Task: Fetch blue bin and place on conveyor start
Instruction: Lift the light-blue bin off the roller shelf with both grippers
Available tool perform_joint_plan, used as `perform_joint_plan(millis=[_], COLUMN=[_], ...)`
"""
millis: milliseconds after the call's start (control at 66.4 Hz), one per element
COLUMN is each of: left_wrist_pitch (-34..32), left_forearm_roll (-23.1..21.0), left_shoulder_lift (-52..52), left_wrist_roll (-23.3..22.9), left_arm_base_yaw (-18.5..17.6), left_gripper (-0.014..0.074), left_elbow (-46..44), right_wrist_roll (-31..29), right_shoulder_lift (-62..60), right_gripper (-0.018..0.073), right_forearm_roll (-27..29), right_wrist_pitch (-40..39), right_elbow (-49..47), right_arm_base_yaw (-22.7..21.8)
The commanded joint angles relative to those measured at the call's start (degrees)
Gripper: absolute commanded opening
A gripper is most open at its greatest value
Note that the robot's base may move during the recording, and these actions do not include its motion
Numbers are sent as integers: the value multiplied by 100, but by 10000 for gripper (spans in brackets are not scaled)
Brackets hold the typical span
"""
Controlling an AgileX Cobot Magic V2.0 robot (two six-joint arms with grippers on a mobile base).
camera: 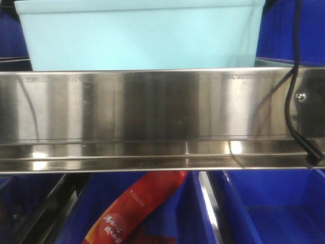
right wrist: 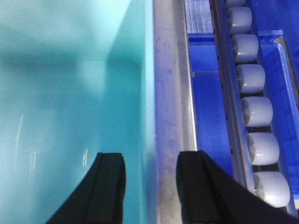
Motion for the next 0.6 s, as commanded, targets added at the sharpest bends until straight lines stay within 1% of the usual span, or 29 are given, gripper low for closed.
perform_joint_plan(millis=[0,75,120,181,256,271,301,587], left_wrist_pitch=[14,14,14,18,18,18,18,-45], left_forearm_roll=[-11,-11,-11,-11,-11,-11,-11,45], left_shoulder_lift=[-29,-29,-29,-29,-29,-29,-29,-29], left_wrist_roll=[12,12,12,12,12,12,1,1], left_arm_base_yaw=[-1,-1,-1,-1,-1,-1,-1,-1], left_gripper=[261,233,200,116,-25,-57,-115,-111], left_elbow=[-2,-2,-2,-2,-2,-2,-2,-2], right_wrist_roll=[-74,-78,-78,-78,-78,-78,-78,-78], right_shoulder_lift=[-23,-23,-23,-23,-23,-23,-23,-23], right_gripper=[183,172,128,18,-153,-166,-162,-162], right_forearm_roll=[-18,-18,-18,-18,-18,-18,-18,-18], right_wrist_pitch=[-9,-9,-9,-9,-9,-9,-9,-46], right_elbow=[0,0,0,0,0,0,0,0], right_arm_base_yaw=[6,6,6,6,6,6,6,6])
